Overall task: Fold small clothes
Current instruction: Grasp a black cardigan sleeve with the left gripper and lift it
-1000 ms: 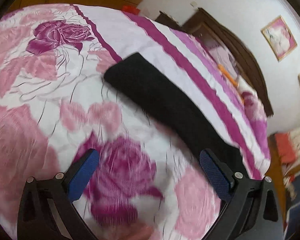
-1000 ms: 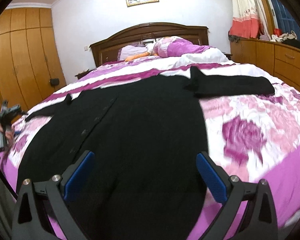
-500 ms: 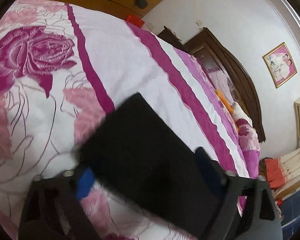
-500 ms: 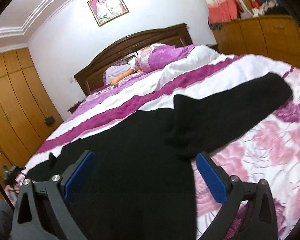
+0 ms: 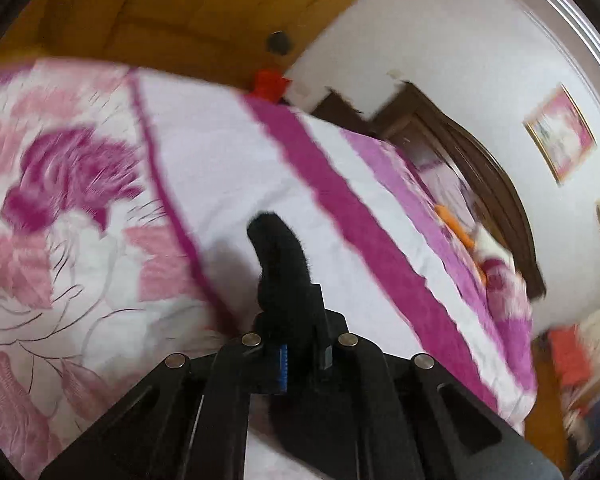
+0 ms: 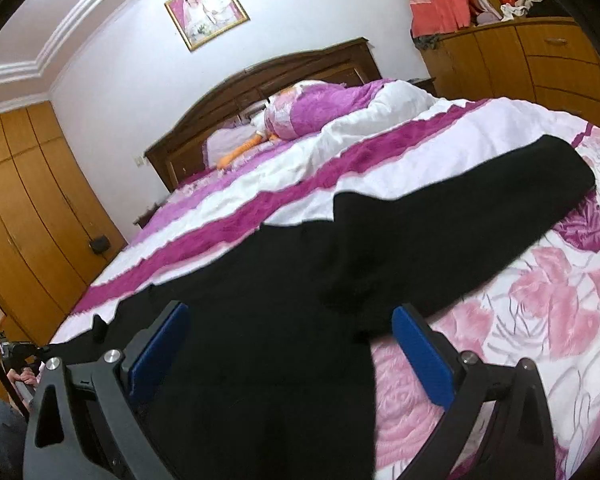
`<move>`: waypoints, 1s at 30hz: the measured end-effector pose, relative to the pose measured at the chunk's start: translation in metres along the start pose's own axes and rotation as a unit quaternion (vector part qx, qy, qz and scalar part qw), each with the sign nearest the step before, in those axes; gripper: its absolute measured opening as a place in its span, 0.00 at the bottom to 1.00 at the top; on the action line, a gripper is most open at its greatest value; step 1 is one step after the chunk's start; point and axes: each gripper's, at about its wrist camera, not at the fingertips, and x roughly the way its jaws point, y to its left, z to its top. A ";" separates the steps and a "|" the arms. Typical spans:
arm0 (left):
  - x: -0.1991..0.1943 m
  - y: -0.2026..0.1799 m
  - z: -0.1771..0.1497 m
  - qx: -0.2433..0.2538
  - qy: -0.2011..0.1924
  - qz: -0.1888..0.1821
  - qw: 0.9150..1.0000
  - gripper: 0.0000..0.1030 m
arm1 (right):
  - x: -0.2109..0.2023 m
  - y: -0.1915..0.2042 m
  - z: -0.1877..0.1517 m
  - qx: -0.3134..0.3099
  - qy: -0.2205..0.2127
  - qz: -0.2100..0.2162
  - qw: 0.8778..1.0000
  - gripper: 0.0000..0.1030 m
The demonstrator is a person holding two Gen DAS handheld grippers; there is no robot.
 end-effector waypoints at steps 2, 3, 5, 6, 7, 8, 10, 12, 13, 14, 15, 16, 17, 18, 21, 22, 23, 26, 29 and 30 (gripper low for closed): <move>-0.009 -0.027 -0.004 0.036 -0.006 -0.004 0.999 0.00 | 0.002 -0.005 0.005 0.012 0.000 0.003 1.000 1.00; -0.013 -0.045 -0.008 0.051 -0.008 -0.012 0.999 0.00 | 0.003 -0.007 0.007 0.016 0.002 0.005 1.000 1.00; -0.022 -0.078 -0.016 0.072 -0.011 -0.032 0.997 0.00 | 0.001 -0.008 0.009 0.023 0.002 0.011 1.000 1.00; -0.030 -0.100 -0.023 0.087 -0.016 -0.047 0.995 0.00 | -0.001 -0.009 0.011 0.026 -0.001 0.017 1.000 1.00; -0.037 -0.113 -0.029 0.098 -0.019 -0.056 0.993 0.00 | -0.002 -0.009 0.012 0.027 -0.003 0.020 0.999 1.00; -0.047 -0.137 -0.040 0.117 -0.026 -0.068 0.990 0.00 | -0.003 -0.009 0.013 0.026 -0.004 0.021 0.999 1.00; -0.056 -0.169 -0.057 0.139 -0.030 -0.088 0.986 0.00 | -0.004 -0.009 0.015 0.020 -0.003 0.016 1.000 1.00; -0.067 -0.206 -0.082 0.159 -0.028 -0.115 0.980 0.00 | -0.004 -0.009 0.017 0.013 -0.002 0.006 1.000 1.00; -0.069 -0.221 -0.094 0.165 -0.027 -0.125 0.978 0.00 | -0.005 -0.010 0.019 0.012 -0.002 0.001 1.000 1.00; -0.072 -0.241 -0.113 0.178 -0.021 -0.138 0.974 0.00 | -0.006 -0.012 0.020 0.014 -0.002 -0.001 1.000 1.00; -0.072 -0.253 -0.126 0.188 -0.020 -0.142 0.972 0.00 | -0.008 -0.015 0.021 0.018 -0.004 0.000 1.000 1.00; -0.071 -0.264 -0.140 0.198 -0.018 -0.144 0.969 0.00 | -0.010 -0.018 0.022 0.025 -0.005 0.002 1.000 1.00; -0.067 -0.274 -0.157 0.208 -0.011 -0.145 0.967 0.00 | -0.011 -0.022 0.023 0.035 -0.005 0.003 0.999 1.00; -0.060 -0.282 -0.175 0.214 -0.002 -0.143 0.966 0.00 | -0.012 -0.025 0.024 0.042 -0.004 0.003 0.999 1.00; -0.038 -0.296 -0.224 0.232 0.021 -0.131 0.964 0.00 | -0.014 -0.038 0.026 0.070 0.001 0.010 0.997 1.00; -0.033 -0.298 -0.239 0.241 0.028 -0.123 0.962 0.00 | -0.015 -0.043 0.027 0.078 0.003 0.012 0.997 1.00; -0.022 -0.300 -0.257 0.247 0.038 -0.113 0.962 0.00 | -0.017 -0.046 0.026 0.084 0.004 0.013 0.996 1.00; -0.010 -0.298 -0.291 0.257 0.064 -0.100 0.959 0.00 | -0.021 -0.056 0.029 0.101 -0.002 0.022 0.995 1.00; -0.013 -0.299 -0.312 0.258 0.075 -0.103 0.958 0.00 | -0.023 -0.062 0.030 0.114 -0.008 0.022 0.993 1.00; -0.014 -0.305 -0.317 0.260 0.075 -0.103 0.957 0.00 | -0.023 -0.064 0.029 0.122 -0.009 0.025 0.992 1.00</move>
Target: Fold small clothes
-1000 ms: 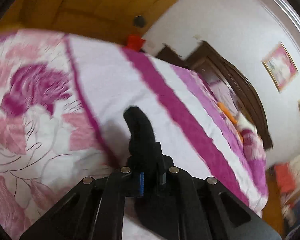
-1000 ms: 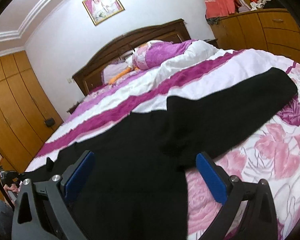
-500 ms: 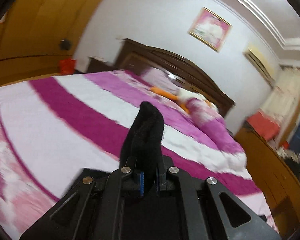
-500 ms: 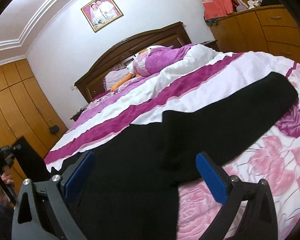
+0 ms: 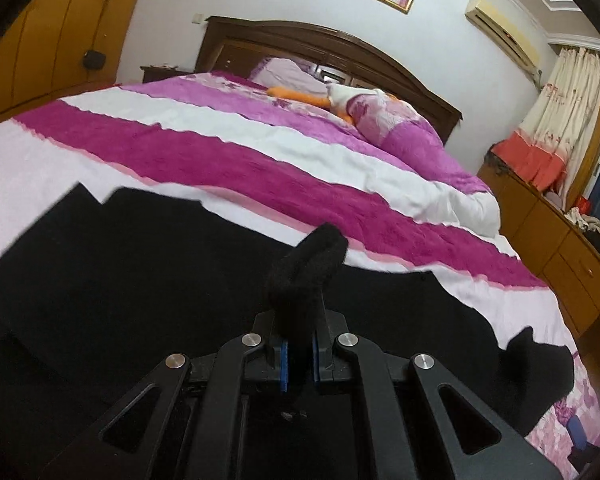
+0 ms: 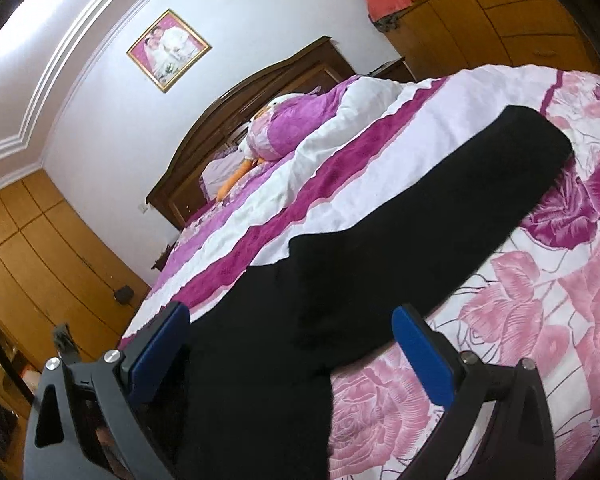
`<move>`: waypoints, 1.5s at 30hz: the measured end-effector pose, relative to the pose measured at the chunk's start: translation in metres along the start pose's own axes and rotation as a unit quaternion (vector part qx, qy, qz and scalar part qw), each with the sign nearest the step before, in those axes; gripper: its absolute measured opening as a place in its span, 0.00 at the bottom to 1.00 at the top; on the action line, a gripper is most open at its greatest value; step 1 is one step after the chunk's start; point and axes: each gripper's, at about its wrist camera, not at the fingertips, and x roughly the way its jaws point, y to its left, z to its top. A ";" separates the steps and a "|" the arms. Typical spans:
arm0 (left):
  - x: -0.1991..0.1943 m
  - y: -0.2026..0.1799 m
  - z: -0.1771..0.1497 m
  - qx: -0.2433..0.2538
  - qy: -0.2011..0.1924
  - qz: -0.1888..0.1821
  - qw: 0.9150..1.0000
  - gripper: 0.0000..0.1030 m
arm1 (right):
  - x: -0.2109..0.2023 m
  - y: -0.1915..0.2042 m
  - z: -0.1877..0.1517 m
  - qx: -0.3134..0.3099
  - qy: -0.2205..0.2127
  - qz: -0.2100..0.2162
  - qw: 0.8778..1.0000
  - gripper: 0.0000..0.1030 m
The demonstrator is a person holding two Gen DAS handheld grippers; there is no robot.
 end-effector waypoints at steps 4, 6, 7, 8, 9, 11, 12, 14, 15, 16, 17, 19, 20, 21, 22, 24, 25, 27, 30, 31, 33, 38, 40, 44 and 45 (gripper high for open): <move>0.005 -0.022 -0.002 0.027 -0.006 0.009 1.000 0.00 | 0.007 -0.003 -0.001 0.018 0.014 0.014 1.000 1.00; 0.011 -0.031 0.000 0.030 -0.002 0.010 0.999 0.00 | 0.009 0.000 -0.001 0.012 0.018 0.012 1.000 1.00; 0.012 -0.033 0.000 0.029 -0.001 0.010 1.000 0.00 | 0.009 0.002 -0.002 0.008 0.017 0.010 1.000 1.00; 0.014 -0.037 -0.001 0.029 0.002 0.010 1.000 0.00 | 0.008 0.003 -0.001 0.004 0.015 0.008 1.000 1.00; 0.015 -0.040 -0.002 0.030 0.004 0.008 1.000 0.00 | 0.007 0.004 -0.001 -0.001 0.013 0.007 1.000 1.00; 0.019 -0.046 -0.004 0.037 0.009 0.007 0.999 0.00 | 0.006 0.004 0.000 -0.004 0.010 0.004 1.000 1.00; 0.021 -0.050 -0.006 0.044 0.013 0.009 0.999 0.00 | 0.006 0.003 0.000 -0.002 0.010 0.004 1.000 1.00; 0.026 -0.057 -0.011 0.054 0.018 0.010 0.998 0.00 | 0.006 0.001 0.000 0.004 0.012 0.006 1.000 1.00; 0.027 -0.059 -0.013 0.056 0.021 0.009 0.998 0.00 | 0.007 0.000 0.000 0.009 0.013 0.008 1.000 1.00; 0.027 -0.061 -0.014 0.056 0.022 0.005 0.998 0.00 | 0.007 -0.001 0.000 0.010 0.014 0.009 1.000 1.00; 0.027 -0.063 -0.015 0.056 0.021 0.002 0.998 0.00 | 0.007 -0.002 0.001 0.012 0.013 0.010 1.000 1.00; 0.024 -0.070 -0.018 0.064 0.016 -0.003 0.998 0.00 | 0.007 -0.002 0.001 0.010 0.013 0.009 1.000 1.00; 0.023 -0.074 -0.018 0.070 0.016 -0.005 0.997 0.00 | 0.007 -0.002 0.001 0.010 0.014 0.009 1.000 1.00; 0.023 -0.077 -0.019 0.075 0.017 -0.008 0.997 0.00 | 0.007 -0.002 0.001 0.009 0.015 0.008 1.000 1.00; 0.023 -0.080 -0.020 0.081 0.019 -0.012 0.996 0.00 | 0.007 -0.002 0.001 0.008 0.015 0.008 1.000 1.00; 0.023 -0.087 -0.024 0.089 0.029 -0.020 0.995 0.00 | 0.009 -0.001 0.000 0.006 0.018 0.007 1.000 1.00; 0.022 -0.088 -0.025 0.090 0.034 -0.031 0.995 0.06 | 0.009 0.000 -0.001 0.004 0.020 0.007 1.000 1.00; 0.015 -0.092 -0.027 0.096 0.045 -0.062 0.992 0.13 | 0.010 0.001 -0.002 0.002 0.023 0.005 1.000 1.00; -0.008 -0.101 -0.026 0.129 0.038 -0.081 0.988 0.15 | 0.013 0.004 -0.003 0.003 0.025 0.010 1.000 1.00; -0.022 -0.103 -0.025 0.153 0.030 -0.085 0.984 0.17 | 0.014 0.006 -0.003 0.003 0.026 0.012 1.000 1.00; -0.047 -0.101 -0.021 0.196 0.016 -0.090 0.976 0.21 | 0.019 0.010 -0.006 0.003 0.034 0.019 0.999 1.00; -0.096 -0.034 -0.002 0.235 0.005 -0.049 0.971 0.36 | 0.043 0.033 -0.021 -0.013 0.078 0.058 0.995 1.00; -0.101 0.019 0.013 0.211 0.000 0.003 0.978 0.46 | 0.057 0.052 -0.030 -0.041 0.099 0.070 0.992 1.00; -0.070 0.108 0.039 0.141 0.054 0.083 0.985 0.47 | 0.092 0.092 -0.050 -0.101 0.137 0.070 0.983 1.00; -0.062 0.123 0.043 0.128 0.073 0.086 0.985 0.47 | 0.103 0.101 -0.055 -0.113 0.148 0.065 0.980 1.00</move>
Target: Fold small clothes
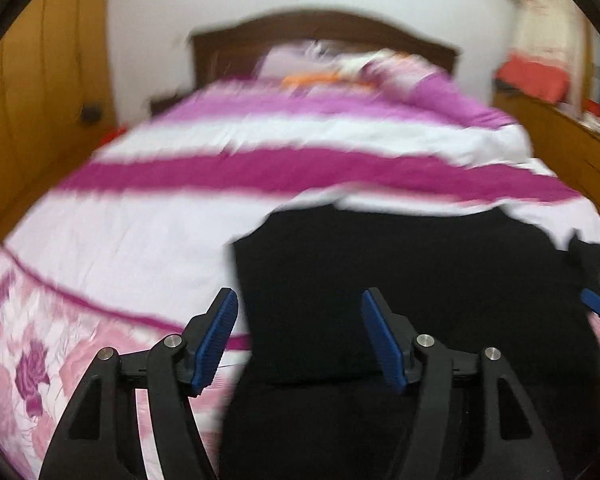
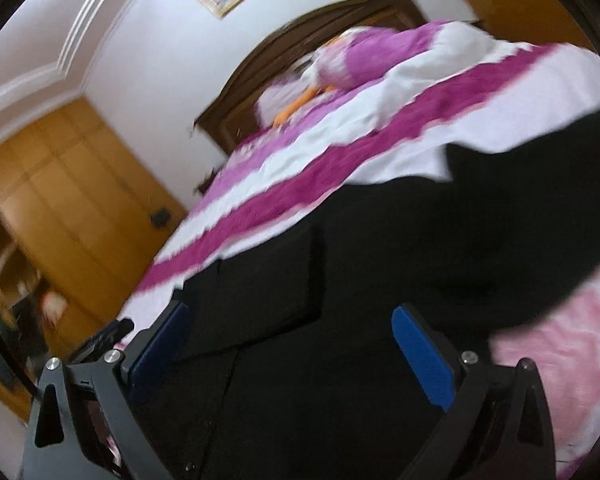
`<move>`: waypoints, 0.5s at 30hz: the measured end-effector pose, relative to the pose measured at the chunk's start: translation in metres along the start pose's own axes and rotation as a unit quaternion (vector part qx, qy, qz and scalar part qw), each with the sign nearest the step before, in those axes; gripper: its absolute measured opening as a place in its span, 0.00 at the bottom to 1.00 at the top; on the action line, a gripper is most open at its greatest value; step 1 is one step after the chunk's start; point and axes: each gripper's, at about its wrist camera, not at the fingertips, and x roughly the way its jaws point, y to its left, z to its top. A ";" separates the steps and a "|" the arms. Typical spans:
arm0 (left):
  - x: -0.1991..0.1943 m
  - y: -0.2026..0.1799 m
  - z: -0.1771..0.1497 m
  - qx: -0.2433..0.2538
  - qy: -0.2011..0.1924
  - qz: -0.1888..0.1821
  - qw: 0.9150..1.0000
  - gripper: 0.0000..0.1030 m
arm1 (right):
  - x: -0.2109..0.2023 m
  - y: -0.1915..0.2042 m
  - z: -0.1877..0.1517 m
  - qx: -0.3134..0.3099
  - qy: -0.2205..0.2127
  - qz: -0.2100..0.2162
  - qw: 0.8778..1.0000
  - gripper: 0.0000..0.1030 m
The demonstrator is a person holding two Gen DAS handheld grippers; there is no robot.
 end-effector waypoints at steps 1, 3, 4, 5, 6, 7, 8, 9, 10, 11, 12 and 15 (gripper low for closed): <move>0.011 0.012 0.002 -0.010 0.020 -0.008 1.000 0.47 | 0.011 0.008 0.001 -0.010 0.010 -0.009 1.000 1.00; 0.034 0.037 0.002 -0.042 0.045 -0.022 0.998 0.47 | 0.033 0.019 0.005 -0.029 0.020 -0.033 0.999 1.00; 0.041 0.046 0.000 -0.059 0.052 -0.021 0.997 0.47 | 0.043 0.023 0.007 -0.040 0.021 -0.048 0.998 1.00; 0.050 0.056 -0.003 -0.081 0.059 -0.019 0.995 0.47 | 0.051 0.025 0.008 -0.049 0.022 -0.063 0.997 1.00; 0.055 0.060 -0.005 -0.089 0.064 -0.024 0.994 0.46 | 0.060 0.025 0.009 -0.056 0.025 -0.078 0.995 0.97; 0.062 0.062 -0.008 -0.094 0.069 -0.038 0.992 0.47 | 0.068 0.025 0.009 -0.059 0.029 -0.086 0.994 0.92; 0.069 0.061 -0.009 -0.094 0.078 -0.043 0.992 0.46 | 0.074 0.023 0.009 -0.057 0.034 -0.085 0.994 0.80; 0.073 0.059 -0.009 -0.090 0.086 -0.044 0.991 0.47 | 0.080 0.017 0.007 -0.050 0.045 -0.083 0.994 0.68; 0.077 0.055 -0.008 -0.084 0.085 -0.047 0.992 0.46 | 0.085 0.011 0.007 -0.043 0.056 -0.082 0.994 0.65; 0.079 0.049 -0.005 -0.074 0.080 -0.045 0.993 0.47 | 0.089 0.010 0.006 -0.041 0.061 -0.081 0.994 0.64; 0.081 0.048 -0.003 -0.071 0.080 -0.043 0.993 0.47 | 0.093 0.011 0.007 -0.044 0.061 -0.079 0.994 0.64; 0.089 0.046 0.003 -0.078 0.076 -0.055 0.993 0.40 | 0.099 0.015 0.008 -0.054 0.063 -0.062 0.995 0.64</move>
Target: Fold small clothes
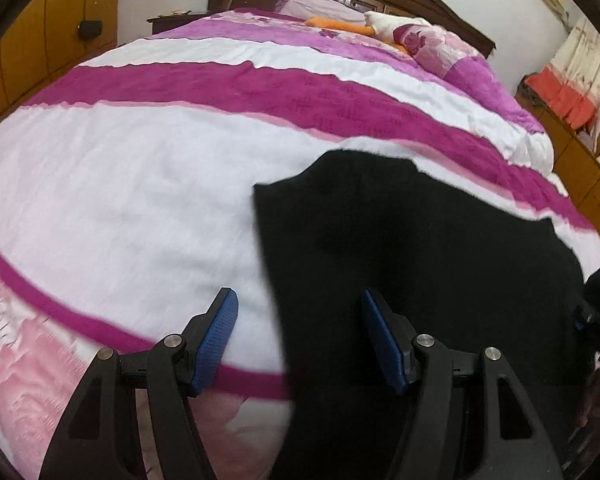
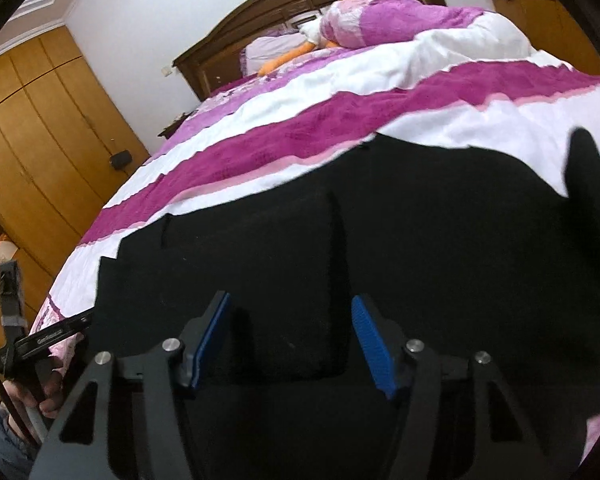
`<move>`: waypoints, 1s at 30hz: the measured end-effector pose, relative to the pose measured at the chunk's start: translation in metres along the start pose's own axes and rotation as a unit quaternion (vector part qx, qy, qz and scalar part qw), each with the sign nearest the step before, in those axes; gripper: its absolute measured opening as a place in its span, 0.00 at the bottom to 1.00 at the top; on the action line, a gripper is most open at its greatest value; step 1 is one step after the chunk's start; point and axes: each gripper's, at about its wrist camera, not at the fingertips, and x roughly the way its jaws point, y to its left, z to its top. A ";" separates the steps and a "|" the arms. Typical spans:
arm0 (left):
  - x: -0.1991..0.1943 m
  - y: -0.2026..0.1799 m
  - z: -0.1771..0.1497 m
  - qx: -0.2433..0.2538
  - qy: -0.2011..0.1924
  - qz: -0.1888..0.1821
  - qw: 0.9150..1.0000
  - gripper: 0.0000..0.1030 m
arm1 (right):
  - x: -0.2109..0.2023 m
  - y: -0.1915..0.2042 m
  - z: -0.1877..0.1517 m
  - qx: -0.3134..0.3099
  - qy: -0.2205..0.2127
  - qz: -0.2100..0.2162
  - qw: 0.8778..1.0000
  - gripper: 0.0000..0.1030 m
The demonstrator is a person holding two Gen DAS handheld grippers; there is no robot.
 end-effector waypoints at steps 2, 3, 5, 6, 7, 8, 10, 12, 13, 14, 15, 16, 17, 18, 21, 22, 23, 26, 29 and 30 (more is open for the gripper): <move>0.003 -0.001 0.002 0.001 0.003 -0.002 1.000 0.00 | 0.007 0.003 0.004 -0.012 0.003 0.005 1.000 0.46; 0.004 -0.002 0.002 0.006 0.008 0.013 1.000 0.00 | 0.008 0.006 0.003 -0.020 0.008 0.001 1.000 0.22; 0.000 -0.002 0.001 0.018 0.004 0.023 1.000 0.00 | 0.011 0.009 0.000 -0.022 0.020 -0.007 1.000 0.17; -0.001 -0.001 0.001 0.021 0.001 0.030 0.999 0.00 | 0.010 0.009 0.000 -0.021 0.021 -0.008 1.000 0.17; -0.003 0.001 0.002 0.024 -0.002 0.034 0.999 0.00 | 0.008 0.009 -0.001 -0.020 0.022 -0.006 1.000 0.17; -0.005 0.002 0.004 0.029 -0.003 0.034 0.999 0.00 | 0.007 0.010 -0.001 -0.018 0.023 -0.001 1.000 0.15; -0.006 0.006 0.007 0.035 -0.006 0.038 0.999 0.00 | 0.003 0.011 -0.003 -0.014 0.027 0.012 0.999 0.15; -0.006 0.013 0.010 0.032 -0.005 0.040 0.999 0.00 | 0.000 0.014 -0.007 -0.009 0.034 0.024 0.999 0.14; -0.005 0.016 0.011 0.034 0.000 0.038 0.999 0.00 | -0.004 0.014 -0.011 -0.007 0.039 0.031 0.999 0.14; -0.006 0.019 0.013 0.035 0.002 0.040 0.999 0.00 | -0.006 0.018 -0.013 -0.008 0.041 0.038 0.998 0.14; -0.008 0.026 0.015 0.033 0.001 0.059 0.998 0.00 | -0.008 0.021 -0.015 -0.012 0.039 0.041 0.998 0.14; -0.010 0.033 0.017 0.027 0.000 0.078 0.997 0.00 | -0.009 0.024 -0.016 -0.018 0.037 0.038 0.998 0.14; -0.013 0.045 0.018 0.009 0.001 0.082 0.997 0.00 | -0.010 0.026 -0.016 -0.024 0.034 0.031 0.999 0.14; -0.016 0.054 0.017 -0.010 0.005 0.069 0.998 0.00 | -0.011 0.027 -0.016 -0.030 0.032 0.025 0.999 0.14; -0.026 0.071 0.005 -0.077 0.027 -0.018 0.996 0.00 | -0.008 0.021 -0.017 -0.017 0.038 0.024 0.999 0.14; -0.028 0.072 -0.001 -0.095 0.033 -0.048 0.994 0.04 | -0.006 0.019 -0.017 -0.011 0.040 0.024 0.999 0.15; -0.028 0.072 -0.009 -0.118 0.045 -0.090 0.988 0.11 | -0.004 0.017 -0.018 -0.008 0.041 0.023 0.999 0.15; -0.027 0.054 -0.022 -0.119 0.059 -0.118 0.984 0.20 | -0.001 0.016 -0.020 -0.006 0.044 0.022 0.999 0.15; -0.024 0.036 -0.022 -0.091 0.043 -0.078 0.992 0.20 | -0.002 0.018 -0.021 -0.013 0.041 0.019 0.999 0.15; -0.023 0.034 -0.021 -0.094 0.041 -0.076 0.992 0.21 | -0.002 0.019 -0.021 -0.015 0.041 0.017 0.999 0.15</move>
